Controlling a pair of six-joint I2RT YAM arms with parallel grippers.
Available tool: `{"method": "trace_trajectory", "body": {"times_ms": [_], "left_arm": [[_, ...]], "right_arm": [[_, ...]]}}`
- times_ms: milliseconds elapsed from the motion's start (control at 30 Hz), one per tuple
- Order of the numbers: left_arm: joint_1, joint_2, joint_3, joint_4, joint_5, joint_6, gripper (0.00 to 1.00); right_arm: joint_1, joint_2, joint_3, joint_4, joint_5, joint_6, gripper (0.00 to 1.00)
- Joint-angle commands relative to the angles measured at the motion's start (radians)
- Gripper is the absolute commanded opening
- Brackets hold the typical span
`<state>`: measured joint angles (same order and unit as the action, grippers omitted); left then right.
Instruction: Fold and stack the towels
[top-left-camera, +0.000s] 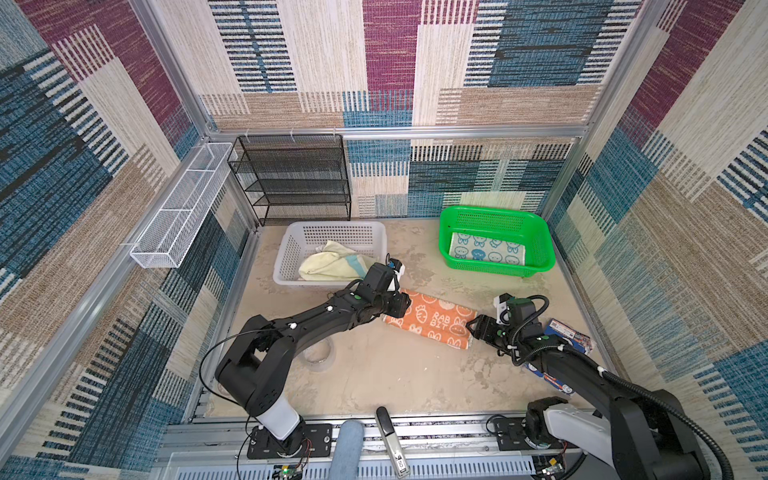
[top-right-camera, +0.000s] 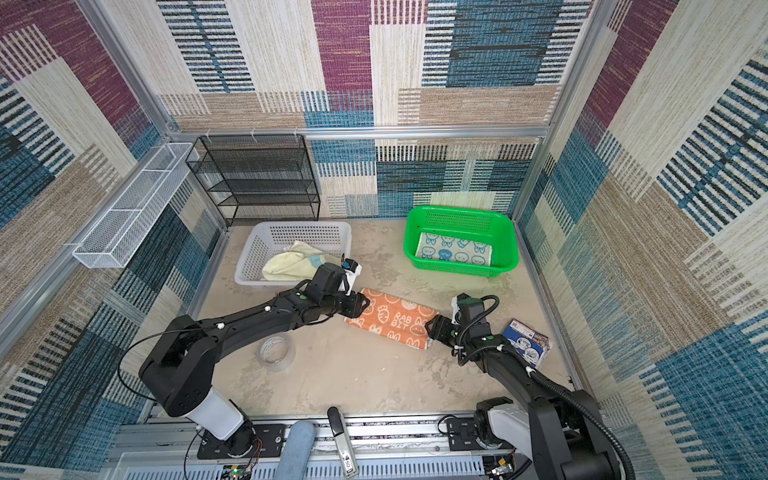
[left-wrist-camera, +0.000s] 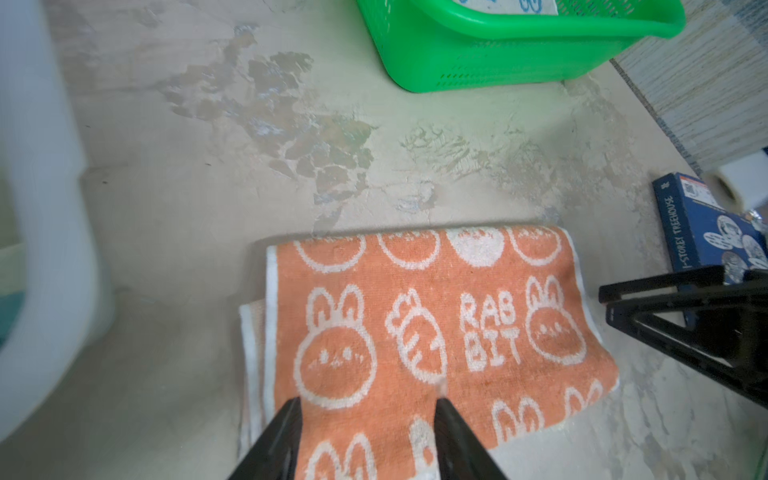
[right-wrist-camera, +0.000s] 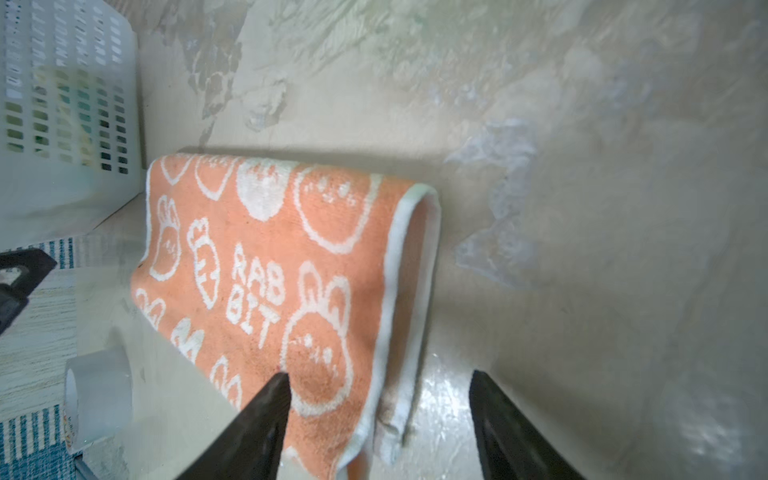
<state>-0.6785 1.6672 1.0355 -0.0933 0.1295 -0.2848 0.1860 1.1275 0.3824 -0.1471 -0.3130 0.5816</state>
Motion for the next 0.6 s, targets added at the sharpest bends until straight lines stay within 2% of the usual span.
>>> {"method": "trace_trajectory", "body": {"times_ms": [0, 233, 567], "left_arm": [[-0.013, 0.048, 0.026, 0.034, 0.043, 0.002, 0.55], [-0.016, 0.128, 0.011, 0.033, 0.032, -0.01, 0.55], [-0.016, 0.171, -0.002, 0.03, 0.018, -0.008, 0.55]], "right_arm": [[0.0, 0.029, 0.003, 0.074, -0.01, 0.003, 0.68], [0.003, 0.105, -0.009, 0.14, -0.065, -0.019, 0.5], [0.036, 0.254, 0.001, 0.286, -0.105, 0.0, 0.47]]}}
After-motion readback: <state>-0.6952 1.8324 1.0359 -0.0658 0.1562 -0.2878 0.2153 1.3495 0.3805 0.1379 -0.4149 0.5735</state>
